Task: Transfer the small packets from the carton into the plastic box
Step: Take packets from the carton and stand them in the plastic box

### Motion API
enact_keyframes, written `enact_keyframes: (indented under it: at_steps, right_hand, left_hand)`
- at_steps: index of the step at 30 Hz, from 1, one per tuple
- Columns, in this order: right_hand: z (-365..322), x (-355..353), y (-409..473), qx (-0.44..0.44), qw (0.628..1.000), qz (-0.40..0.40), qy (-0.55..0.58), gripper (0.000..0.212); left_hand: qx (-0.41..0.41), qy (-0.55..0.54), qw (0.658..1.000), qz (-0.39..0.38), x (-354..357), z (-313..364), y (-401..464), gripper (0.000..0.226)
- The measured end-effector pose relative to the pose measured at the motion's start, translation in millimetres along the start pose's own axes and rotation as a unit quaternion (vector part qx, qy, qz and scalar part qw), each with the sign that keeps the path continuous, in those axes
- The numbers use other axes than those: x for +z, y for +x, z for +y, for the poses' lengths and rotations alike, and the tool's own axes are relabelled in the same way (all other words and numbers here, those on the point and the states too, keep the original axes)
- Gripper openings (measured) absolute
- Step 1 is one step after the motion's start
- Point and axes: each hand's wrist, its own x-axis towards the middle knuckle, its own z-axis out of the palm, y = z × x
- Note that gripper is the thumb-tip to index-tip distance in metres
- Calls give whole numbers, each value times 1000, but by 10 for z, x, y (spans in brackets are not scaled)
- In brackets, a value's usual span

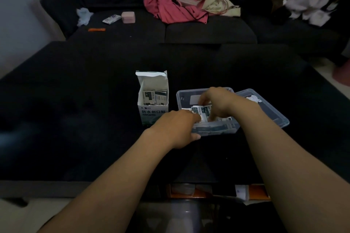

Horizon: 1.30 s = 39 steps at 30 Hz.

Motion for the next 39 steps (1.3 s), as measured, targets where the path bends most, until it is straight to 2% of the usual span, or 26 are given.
enact_keyframes:
  at_steps: [5, 7, 8, 9, 11, 12, 13, 14, 15, 17, 19, 21, 23, 26, 31, 35, 39]
  right_hand:
    - [-21, -143, -98, -17, 999, 17, 33, 67]
    - [-72, -289, -194, -52, 996, 41, 53, 56]
    - [-129, -371, -258, -78, 991, 64, 84, 46]
    - [-199, -443, -332, -108, 980, 94, 136, 35]
    - [-424, -533, -500, -179, 941, 140, 251, 19]
    - [-559, -542, -567, -208, 927, 141, 278, 14]
    - [-696, -512, -586, -229, 923, 138, 276, 11]
    - [-825, -454, -562, -240, 927, 140, 252, 10]
    - [-933, -385, -501, -240, 935, 152, 211, 10]
    - [-1090, -257, -348, -215, 954, 171, 119, 14]
    - [-1170, -161, -229, -171, 971, 163, 43, 22]
    - [-1200, -96, -154, -141, 976, 166, -10, 28]
    - [-1215, -55, -122, -129, 977, 169, -27, 28]
    - [-1237, -33, -95, -112, 981, 155, -17, 26]
    - [-1213, -1, -32, -109, 978, 177, 14, 18]
    - [-1173, -37, -9, -124, 981, 135, 68, 12]
    - [-1134, -68, -3, -128, 984, 80, 91, 16]
  left_hand:
    - [14, -6, 1000, 11, -88, -6, -86, 44]
    - [25, -47, 997, 58, -206, -38, -171, 49]
    - [34, -86, 989, 119, -288, -59, -232, 44]
    - [44, -129, 967, 214, -380, -83, -298, 33]
    - [39, -187, 882, 431, -539, -225, -433, 13]
    - [6, -208, 840, 501, -593, -325, -490, 11]
    - [-39, -225, 818, 528, -617, -448, -533, 11]
    - [-91, -238, 816, 519, -616, -563, -561, 14]
    - [-149, -247, 831, 476, -586, -660, -566, 19]
    - [-253, -250, 875, 330, -474, -805, -536, 30]
    - [-292, -262, 898, 199, -359, -878, -491, 34]
    - [-287, -304, 896, 147, -292, -929, -448, 19]
    - [-278, -329, 891, 144, -290, -962, -431, 8]
    - [-271, -348, 887, 133, -302, -949, -423, 7]
    - [-271, -353, 886, 128, -301, -922, -403, 5]
    - [-272, -347, 888, 129, -314, -914, -407, 16]
    - [-264, -348, 889, 137, -299, -903, -423, 18]
